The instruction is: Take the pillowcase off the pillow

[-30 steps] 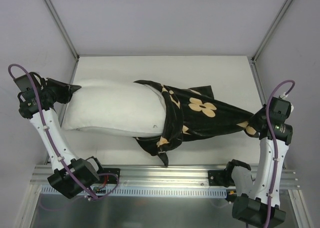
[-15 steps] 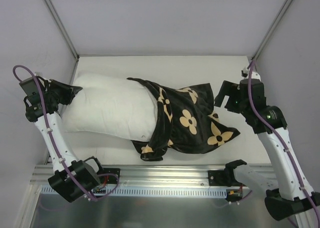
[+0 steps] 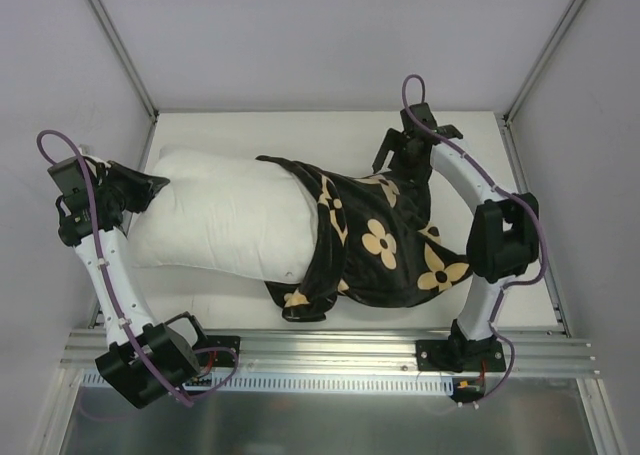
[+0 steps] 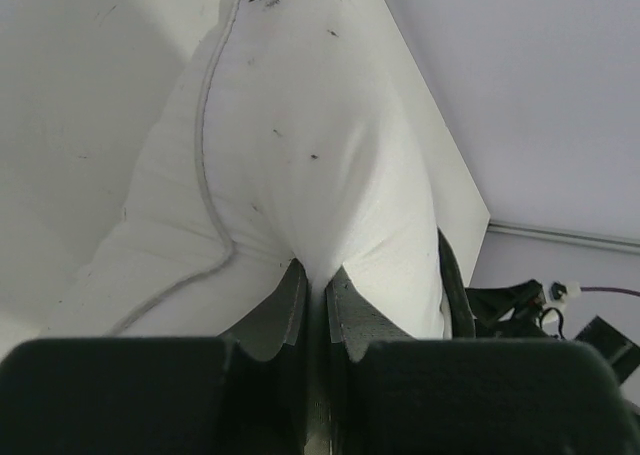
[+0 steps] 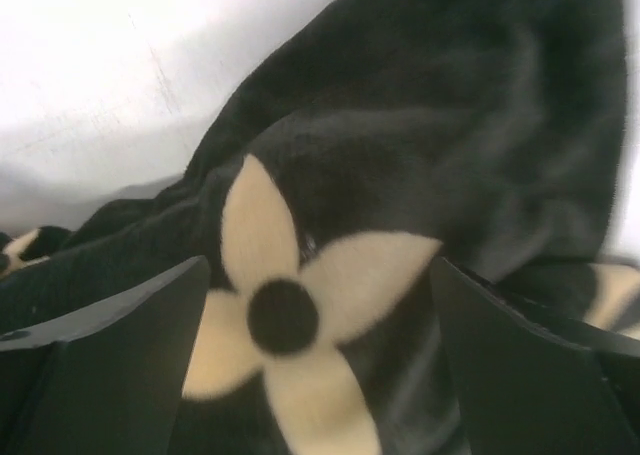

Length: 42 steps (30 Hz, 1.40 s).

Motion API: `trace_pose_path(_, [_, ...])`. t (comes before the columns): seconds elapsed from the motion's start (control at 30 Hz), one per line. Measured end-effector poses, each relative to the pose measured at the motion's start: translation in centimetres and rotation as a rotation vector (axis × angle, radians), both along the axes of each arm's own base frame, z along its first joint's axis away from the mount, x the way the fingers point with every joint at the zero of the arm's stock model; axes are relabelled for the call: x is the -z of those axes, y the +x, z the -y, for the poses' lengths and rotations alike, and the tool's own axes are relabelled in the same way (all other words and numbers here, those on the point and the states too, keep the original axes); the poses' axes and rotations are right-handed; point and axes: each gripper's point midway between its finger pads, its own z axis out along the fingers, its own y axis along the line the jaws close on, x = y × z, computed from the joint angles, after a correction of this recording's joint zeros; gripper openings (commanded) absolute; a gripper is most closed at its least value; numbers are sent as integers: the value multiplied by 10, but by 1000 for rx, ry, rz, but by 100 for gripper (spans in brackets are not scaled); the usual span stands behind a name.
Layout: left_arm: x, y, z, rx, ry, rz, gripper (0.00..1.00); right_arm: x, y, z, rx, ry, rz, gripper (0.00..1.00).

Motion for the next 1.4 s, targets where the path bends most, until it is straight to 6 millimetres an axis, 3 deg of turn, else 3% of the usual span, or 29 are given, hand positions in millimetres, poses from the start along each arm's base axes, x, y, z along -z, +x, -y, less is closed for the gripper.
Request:
trace_pose_path(0.03, [-1,0,0,2,4,2,0,11,1,-5,10,30,-26,89])
trace_pose_path(0.07, [-1,-1,0,3,8,4,0,20,0,-11,19,64,-48,78])
trace_pose_path(0.1, [-1,-1,0,5,11,5,0,28,-2,-16,31,102,-62,44])
trace_pose_path(0.2, [-1,-1,0,9,17,5,0,42,-9,-28,57,189,-103,2])
trace_pose_path(0.23, [-1,-1,0,11,18,6,0,44,-10,-31,61,207,-108,1])
trace_pose_path(0.37, [-1,-1,0,12,21,6,0,41,-6,-28,98,232,-91,1])
trace_pose_path(0.47, [-1,-2,3,19,20,7,0,28,-9,-9,139,201,-46,1])
trace_pose_path(0.53, [-2,-4,7,33,11,6,0,9,-15,11,174,182,4,1])
trace_pose_path(0.6, [-1,-8,15,58,-12,-4,0,-14,-24,34,215,175,60,1])
trace_pose_path(0.8, [-8,-21,36,131,-101,-25,0,-107,-58,120,370,169,308,1])
trace_pose_path(0.97, [-43,-18,14,58,-31,53,0,-164,-98,209,586,29,482,1])
trace_pose_path(1.07, [-57,-18,5,25,-11,82,0,-175,-119,231,641,4,499,1])
trace_pose_path(1.17, [-59,-19,0,3,-19,84,0,-170,-136,254,719,4,467,1])
trace_pose_path(1.3, [-59,-20,2,4,-41,77,0,-161,-139,257,730,24,443,1])
trace_pose_path(1.33, [-58,-20,3,3,-43,74,0,-157,-137,252,712,28,434,2])
trace_pose_path(1.37, [-57,-20,2,2,-43,72,0,-153,-135,244,683,23,422,30])
trace_pose_path(1.4, [-55,-20,2,0,-44,69,0,-149,-133,236,650,12,409,50])
